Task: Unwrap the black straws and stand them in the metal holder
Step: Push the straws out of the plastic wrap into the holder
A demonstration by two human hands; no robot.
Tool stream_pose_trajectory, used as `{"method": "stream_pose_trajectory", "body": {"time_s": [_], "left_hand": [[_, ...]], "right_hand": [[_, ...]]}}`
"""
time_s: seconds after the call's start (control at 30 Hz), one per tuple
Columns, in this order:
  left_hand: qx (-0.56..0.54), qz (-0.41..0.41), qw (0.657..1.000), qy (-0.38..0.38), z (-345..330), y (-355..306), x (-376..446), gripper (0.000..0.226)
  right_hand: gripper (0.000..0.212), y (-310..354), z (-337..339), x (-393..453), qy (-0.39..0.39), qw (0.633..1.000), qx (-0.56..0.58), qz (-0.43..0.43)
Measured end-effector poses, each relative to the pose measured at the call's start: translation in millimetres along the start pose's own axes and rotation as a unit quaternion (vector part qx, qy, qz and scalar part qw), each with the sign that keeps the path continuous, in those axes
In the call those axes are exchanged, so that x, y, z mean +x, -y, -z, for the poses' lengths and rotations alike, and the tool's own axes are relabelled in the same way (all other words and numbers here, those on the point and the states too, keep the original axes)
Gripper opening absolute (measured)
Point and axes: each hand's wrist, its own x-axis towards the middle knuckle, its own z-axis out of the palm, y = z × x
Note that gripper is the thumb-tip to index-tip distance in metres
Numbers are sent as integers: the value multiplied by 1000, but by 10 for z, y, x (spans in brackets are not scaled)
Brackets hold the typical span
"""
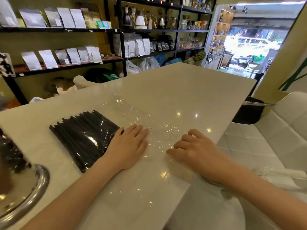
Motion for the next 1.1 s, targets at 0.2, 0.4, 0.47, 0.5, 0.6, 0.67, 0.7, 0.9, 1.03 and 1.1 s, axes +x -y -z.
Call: {"method": "stream_pose_trajectory", "body": {"time_s": [0.2, 0.4, 0.47, 0.5, 0.6, 0.67, 0.7, 0.9, 1.03, 1.1], "left_hand": [[3, 10, 997, -75, 96, -62, -65, 64], [-107, 52, 988, -98, 345, -144, -138, 64], [-111, 85, 985, -98, 415, -125, -195, 62], [-113, 112, 983, -88, 442, -101, -241, 55], [-91, 190, 977, -23, 464, 37, -414, 48], [-93, 251, 964, -7, 479, 164, -547, 53], [-109, 279, 954, -6, 483, 223, -609, 55], [-319, 403, 857, -39, 529, 359, -833, 56], [-454, 431, 776, -80, 668, 400, -831, 54], [-547, 450, 699, -97, 768, 407, -844, 53]], "right_hand": [[41, 52, 211, -130, 129, 984, 123, -31], [35, -20, 272, 179, 82, 971, 191, -117], [24, -69, 261, 367, 56, 960, 237, -135], [22, -97, 224, 480, 44, 953, 264, -141], [28, -154, 2, 867, 50, 939, 305, -152], [34, -162, -153, 1115, 80, 934, 306, -164], [37, -157, -211, 1227, 96, 933, 301, -171], [48, -143, -521, 1720, 121, 888, 324, -303], [26, -205, -496, 1981, 111, 806, 440, -379], [19, -219, -436, 2077, 124, 774, 480, -394]]}}
